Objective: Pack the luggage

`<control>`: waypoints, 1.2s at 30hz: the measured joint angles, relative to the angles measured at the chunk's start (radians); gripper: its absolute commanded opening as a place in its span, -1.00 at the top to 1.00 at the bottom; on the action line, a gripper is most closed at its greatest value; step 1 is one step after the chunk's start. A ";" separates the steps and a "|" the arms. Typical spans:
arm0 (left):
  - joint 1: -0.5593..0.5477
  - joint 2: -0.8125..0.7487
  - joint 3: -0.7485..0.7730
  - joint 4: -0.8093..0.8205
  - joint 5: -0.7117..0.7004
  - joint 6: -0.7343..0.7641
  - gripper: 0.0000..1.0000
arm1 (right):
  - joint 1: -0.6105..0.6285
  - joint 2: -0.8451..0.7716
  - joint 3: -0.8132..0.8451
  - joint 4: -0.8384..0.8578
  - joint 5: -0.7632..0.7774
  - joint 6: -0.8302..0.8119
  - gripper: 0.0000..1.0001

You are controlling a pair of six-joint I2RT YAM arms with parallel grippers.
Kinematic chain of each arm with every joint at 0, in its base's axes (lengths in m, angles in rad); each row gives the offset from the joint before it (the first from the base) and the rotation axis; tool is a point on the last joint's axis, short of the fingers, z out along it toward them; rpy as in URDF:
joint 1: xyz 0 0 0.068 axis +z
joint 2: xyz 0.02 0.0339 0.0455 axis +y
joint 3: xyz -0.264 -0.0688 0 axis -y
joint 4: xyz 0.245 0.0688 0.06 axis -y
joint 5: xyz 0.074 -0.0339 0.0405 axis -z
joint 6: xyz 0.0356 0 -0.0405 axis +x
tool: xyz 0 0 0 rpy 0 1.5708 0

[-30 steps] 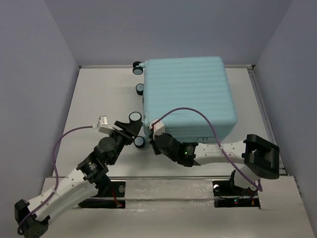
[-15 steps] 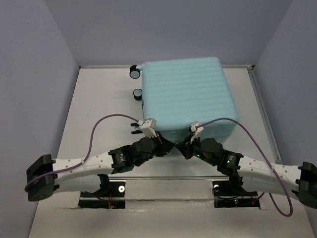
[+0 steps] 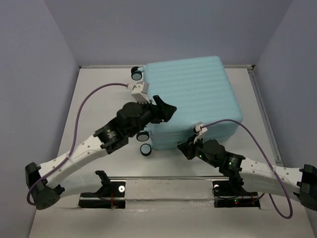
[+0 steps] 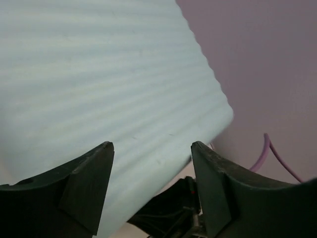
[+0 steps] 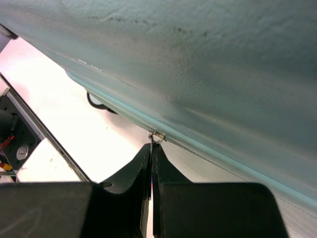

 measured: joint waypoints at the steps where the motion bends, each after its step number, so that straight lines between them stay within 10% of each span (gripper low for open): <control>1: 0.060 -0.044 0.008 -0.069 0.024 0.026 -0.85 | 0.000 0.010 0.004 0.010 -0.001 0.000 0.86; 6: 0.262 -0.233 -0.009 -0.312 0.138 0.170 -0.98 | 0.000 0.035 0.012 0.032 -0.002 -0.004 0.86; 18: 0.289 -0.185 -0.092 -0.435 0.340 0.397 -0.98 | 0.000 0.021 0.014 0.014 -0.002 0.008 0.86; 25: 0.292 -0.113 -0.087 -0.374 0.492 0.455 -0.15 | 0.000 -0.010 0.014 -0.029 0.005 0.034 0.86; 30: 0.314 -0.134 -0.102 -0.332 0.548 0.502 0.81 | -0.002 -0.008 0.014 -0.035 0.023 0.033 0.86; 36: 0.325 -0.124 -0.168 -0.176 0.609 0.479 0.88 | -0.002 0.031 0.053 -0.074 0.046 0.013 0.87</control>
